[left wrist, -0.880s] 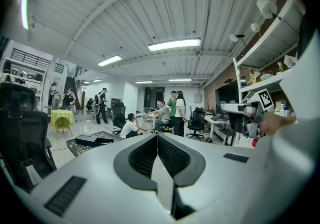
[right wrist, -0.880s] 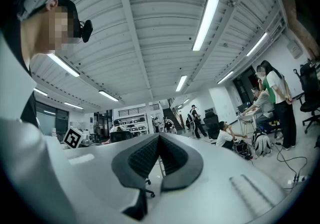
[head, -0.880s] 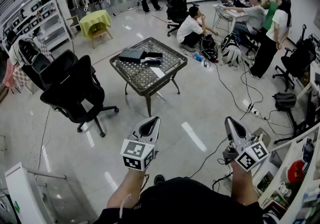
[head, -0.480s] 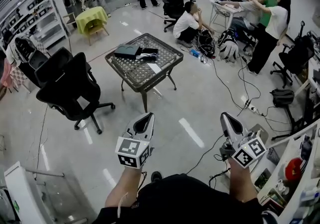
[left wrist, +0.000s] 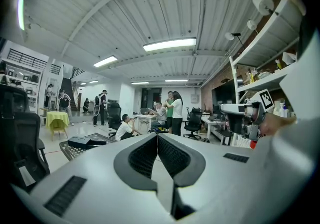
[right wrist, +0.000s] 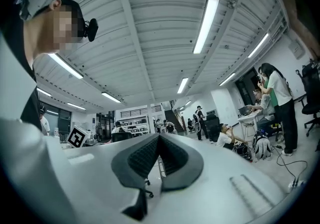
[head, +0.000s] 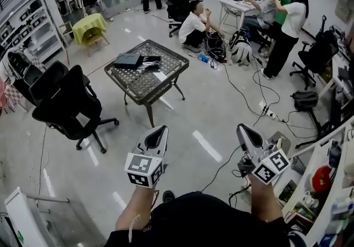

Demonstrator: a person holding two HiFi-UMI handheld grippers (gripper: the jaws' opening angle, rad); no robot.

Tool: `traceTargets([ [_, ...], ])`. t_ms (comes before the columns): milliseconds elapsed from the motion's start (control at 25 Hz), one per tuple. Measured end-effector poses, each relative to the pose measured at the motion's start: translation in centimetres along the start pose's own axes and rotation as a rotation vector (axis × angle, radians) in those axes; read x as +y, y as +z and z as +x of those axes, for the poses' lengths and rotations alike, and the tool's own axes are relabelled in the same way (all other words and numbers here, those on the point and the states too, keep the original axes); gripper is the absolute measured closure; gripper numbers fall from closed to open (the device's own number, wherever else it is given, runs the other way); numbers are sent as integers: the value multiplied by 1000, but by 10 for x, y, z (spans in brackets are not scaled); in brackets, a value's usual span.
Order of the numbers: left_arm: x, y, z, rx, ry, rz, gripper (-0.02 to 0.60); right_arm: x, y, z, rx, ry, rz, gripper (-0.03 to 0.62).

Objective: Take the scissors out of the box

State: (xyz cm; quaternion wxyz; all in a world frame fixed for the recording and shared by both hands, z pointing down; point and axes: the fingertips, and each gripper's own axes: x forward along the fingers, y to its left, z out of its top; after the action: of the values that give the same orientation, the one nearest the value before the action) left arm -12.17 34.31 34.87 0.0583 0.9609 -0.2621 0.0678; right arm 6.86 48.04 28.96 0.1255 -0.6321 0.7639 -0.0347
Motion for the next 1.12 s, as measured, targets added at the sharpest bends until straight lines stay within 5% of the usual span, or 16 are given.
traceTargets([
  [640, -72, -26, 32, 55, -50, -25, 574, -40, -26, -61, 56, -2, 109, 585],
  [1120, -10, -41, 76, 71, 15, -56, 574, -66, -54, 21, 139, 67, 111, 581],
])
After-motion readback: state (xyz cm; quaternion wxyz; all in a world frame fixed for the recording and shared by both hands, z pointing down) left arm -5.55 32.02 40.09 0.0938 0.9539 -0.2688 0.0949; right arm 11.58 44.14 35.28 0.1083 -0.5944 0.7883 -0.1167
